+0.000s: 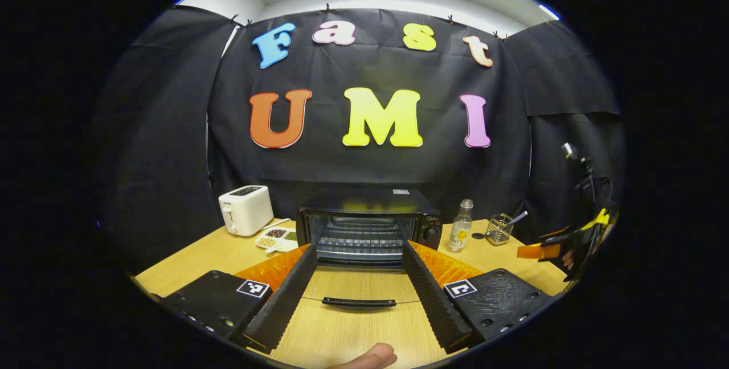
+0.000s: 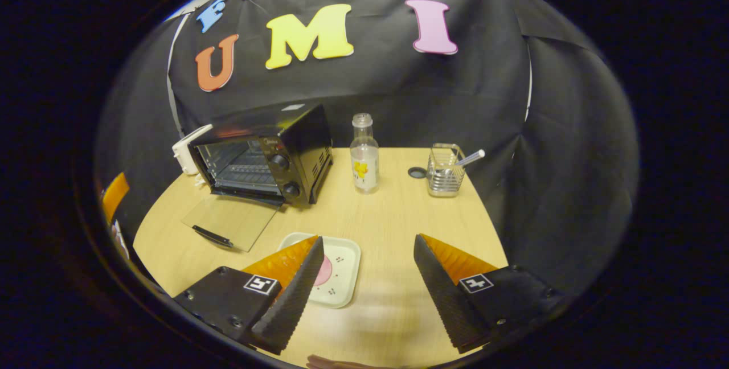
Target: Open the electric oven with the left hand, put the food in, and close the electric oven.
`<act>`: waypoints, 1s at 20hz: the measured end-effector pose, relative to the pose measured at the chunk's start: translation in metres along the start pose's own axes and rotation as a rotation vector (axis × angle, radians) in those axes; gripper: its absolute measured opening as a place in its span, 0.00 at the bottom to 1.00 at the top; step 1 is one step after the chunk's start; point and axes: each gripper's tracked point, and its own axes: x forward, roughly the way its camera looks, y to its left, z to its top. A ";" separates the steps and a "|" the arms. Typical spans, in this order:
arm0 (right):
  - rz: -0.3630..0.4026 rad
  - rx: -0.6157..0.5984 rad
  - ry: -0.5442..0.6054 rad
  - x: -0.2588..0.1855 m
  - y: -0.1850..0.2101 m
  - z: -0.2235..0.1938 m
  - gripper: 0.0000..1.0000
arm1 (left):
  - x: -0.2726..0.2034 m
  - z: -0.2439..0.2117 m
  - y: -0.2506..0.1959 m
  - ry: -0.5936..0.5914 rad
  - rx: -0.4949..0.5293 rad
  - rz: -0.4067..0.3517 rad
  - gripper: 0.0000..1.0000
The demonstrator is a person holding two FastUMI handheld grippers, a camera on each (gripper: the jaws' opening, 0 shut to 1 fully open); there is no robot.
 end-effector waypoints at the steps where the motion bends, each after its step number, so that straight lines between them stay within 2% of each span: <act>1: 0.009 0.011 0.030 0.011 0.002 -0.008 1.00 | -0.006 0.009 0.001 -0.022 0.012 0.007 0.95; 2: 0.018 0.016 0.060 0.021 0.004 -0.015 0.96 | -0.010 0.016 0.001 -0.040 0.023 0.009 0.95; 4: 0.027 0.023 0.112 0.039 0.005 -0.033 0.96 | -0.019 0.025 -0.003 -0.056 0.027 0.002 0.95; 9: 0.055 0.053 0.227 0.069 0.004 -0.069 0.79 | -0.037 0.032 -0.003 -0.072 0.016 -0.001 0.95; 10: 0.063 0.065 0.240 0.072 0.005 -0.073 0.70 | -0.038 0.035 -0.001 -0.078 0.017 0.001 0.95; 11: 0.069 0.075 0.261 0.076 0.007 -0.078 0.70 | -0.039 0.035 0.000 -0.081 0.017 0.007 0.95; 12: 0.079 0.092 0.273 0.077 0.010 -0.081 0.65 | -0.040 0.035 0.001 -0.078 0.015 0.011 0.95; 14: 0.135 0.107 0.293 0.081 0.018 -0.091 0.52 | -0.041 0.031 0.001 -0.063 0.009 0.013 0.95; 15: 0.147 0.115 0.307 0.085 0.018 -0.097 0.38 | -0.041 0.030 0.001 -0.056 0.011 0.015 0.95; 16: 0.165 0.166 0.289 0.085 0.019 -0.093 0.29 | -0.042 0.030 -0.001 -0.053 0.013 0.016 0.95; 17: 0.204 0.200 0.324 0.093 0.021 -0.096 0.09 | -0.043 0.030 -0.002 -0.054 0.015 0.015 0.95; 18: 0.230 0.238 0.329 0.089 0.022 -0.095 0.04 | -0.043 0.030 -0.005 -0.054 0.016 0.009 0.95; 20: 0.310 0.351 0.330 0.088 0.025 -0.093 0.04 | -0.046 0.032 -0.010 -0.056 0.015 -0.005 0.95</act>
